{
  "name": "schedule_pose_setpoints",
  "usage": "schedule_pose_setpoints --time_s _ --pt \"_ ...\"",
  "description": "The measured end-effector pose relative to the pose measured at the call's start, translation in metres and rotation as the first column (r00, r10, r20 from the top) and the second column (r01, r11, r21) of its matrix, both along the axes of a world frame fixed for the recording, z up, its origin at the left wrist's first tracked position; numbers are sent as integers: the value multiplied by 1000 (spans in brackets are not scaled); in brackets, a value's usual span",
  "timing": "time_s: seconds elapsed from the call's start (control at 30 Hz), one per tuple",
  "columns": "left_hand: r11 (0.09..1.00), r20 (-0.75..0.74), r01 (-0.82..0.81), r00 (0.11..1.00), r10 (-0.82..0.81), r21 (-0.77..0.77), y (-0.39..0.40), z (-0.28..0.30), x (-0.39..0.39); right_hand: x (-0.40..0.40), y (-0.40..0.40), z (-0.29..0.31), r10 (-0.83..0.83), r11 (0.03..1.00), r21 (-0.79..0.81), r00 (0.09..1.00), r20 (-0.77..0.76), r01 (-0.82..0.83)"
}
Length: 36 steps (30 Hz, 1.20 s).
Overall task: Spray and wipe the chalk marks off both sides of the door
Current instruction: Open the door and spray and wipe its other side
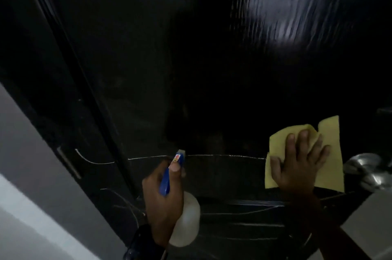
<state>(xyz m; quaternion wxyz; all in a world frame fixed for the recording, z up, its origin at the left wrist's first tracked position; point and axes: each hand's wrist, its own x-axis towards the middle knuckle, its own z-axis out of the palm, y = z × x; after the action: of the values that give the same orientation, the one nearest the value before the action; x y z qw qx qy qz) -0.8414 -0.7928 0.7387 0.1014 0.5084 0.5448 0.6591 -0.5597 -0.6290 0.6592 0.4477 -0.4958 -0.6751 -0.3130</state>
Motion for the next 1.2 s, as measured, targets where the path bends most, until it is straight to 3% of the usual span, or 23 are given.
schedule_pose_setpoints --time_s 0.2,0.5,0.77,0.87,1.2 --pt "995 31 80 996 -83 67 21 -52 -9 -5 7 -11 -23 995 96 998 -64 29" --pt "985 133 174 976 -173 5 42 -82 -28 -7 7 -36 -5 987 156 991 -133 26" --pt "967 0 247 969 -247 61 49 -93 -35 -19 1 -93 -21 992 118 971 -239 50" --pt "969 -87 237 969 -231 70 53 -99 -34 -20 1 -95 -4 991 131 973 -230 35" --pt "936 -162 261 960 -227 235 59 -121 -41 -22 8 -107 -60 980 175 979 -196 96"
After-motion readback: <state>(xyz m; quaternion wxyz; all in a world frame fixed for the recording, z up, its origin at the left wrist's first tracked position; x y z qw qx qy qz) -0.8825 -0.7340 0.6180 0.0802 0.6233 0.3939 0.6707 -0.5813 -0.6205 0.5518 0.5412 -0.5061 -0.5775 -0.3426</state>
